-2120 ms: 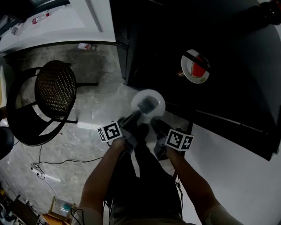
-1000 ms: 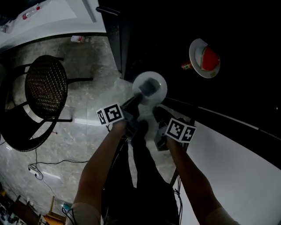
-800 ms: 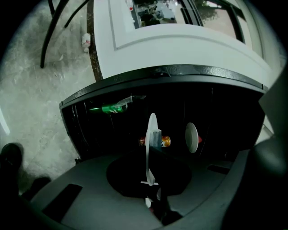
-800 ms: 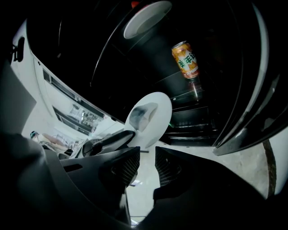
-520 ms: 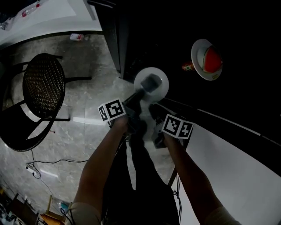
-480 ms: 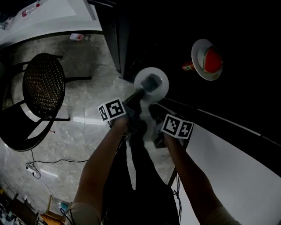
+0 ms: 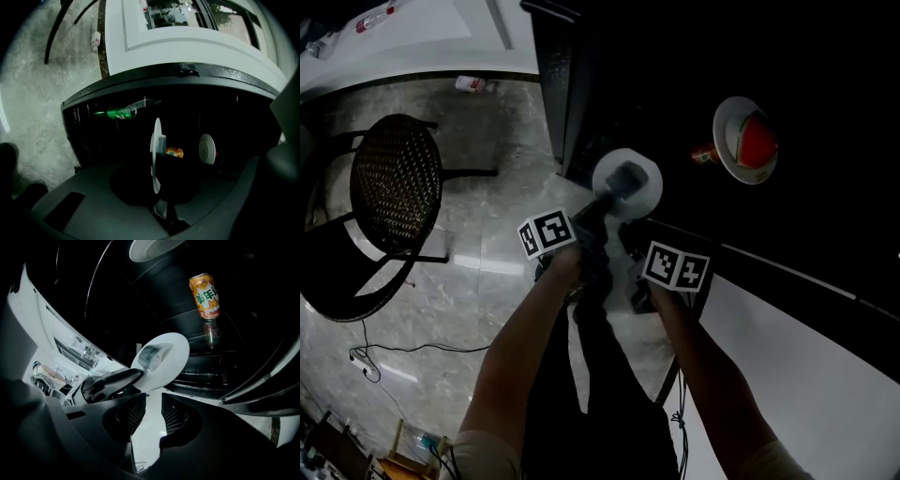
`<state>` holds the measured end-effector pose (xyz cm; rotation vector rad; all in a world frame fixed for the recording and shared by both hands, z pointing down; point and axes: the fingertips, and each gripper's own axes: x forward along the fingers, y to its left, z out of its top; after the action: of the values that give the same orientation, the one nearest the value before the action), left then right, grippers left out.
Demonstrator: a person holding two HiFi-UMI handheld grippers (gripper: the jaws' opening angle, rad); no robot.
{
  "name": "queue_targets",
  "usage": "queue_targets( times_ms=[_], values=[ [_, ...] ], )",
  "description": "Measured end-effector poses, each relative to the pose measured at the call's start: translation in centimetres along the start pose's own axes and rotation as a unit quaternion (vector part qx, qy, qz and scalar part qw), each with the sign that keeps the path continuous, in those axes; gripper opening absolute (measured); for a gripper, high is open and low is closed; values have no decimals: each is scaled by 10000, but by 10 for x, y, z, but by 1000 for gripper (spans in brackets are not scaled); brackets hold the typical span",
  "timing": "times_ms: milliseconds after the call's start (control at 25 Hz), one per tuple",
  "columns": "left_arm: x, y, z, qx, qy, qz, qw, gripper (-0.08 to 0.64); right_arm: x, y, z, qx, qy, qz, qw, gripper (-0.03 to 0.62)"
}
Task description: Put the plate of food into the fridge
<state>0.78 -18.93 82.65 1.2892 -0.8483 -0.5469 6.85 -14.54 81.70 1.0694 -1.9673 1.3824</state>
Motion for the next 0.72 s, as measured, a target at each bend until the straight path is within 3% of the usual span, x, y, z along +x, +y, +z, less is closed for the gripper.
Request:
queue_targets(
  times_ms=[720],
  values=[
    [23,10,4,-24,144,-86,9999,15,17,-18,17,-147,-94,-181,9997,109]
  ],
)
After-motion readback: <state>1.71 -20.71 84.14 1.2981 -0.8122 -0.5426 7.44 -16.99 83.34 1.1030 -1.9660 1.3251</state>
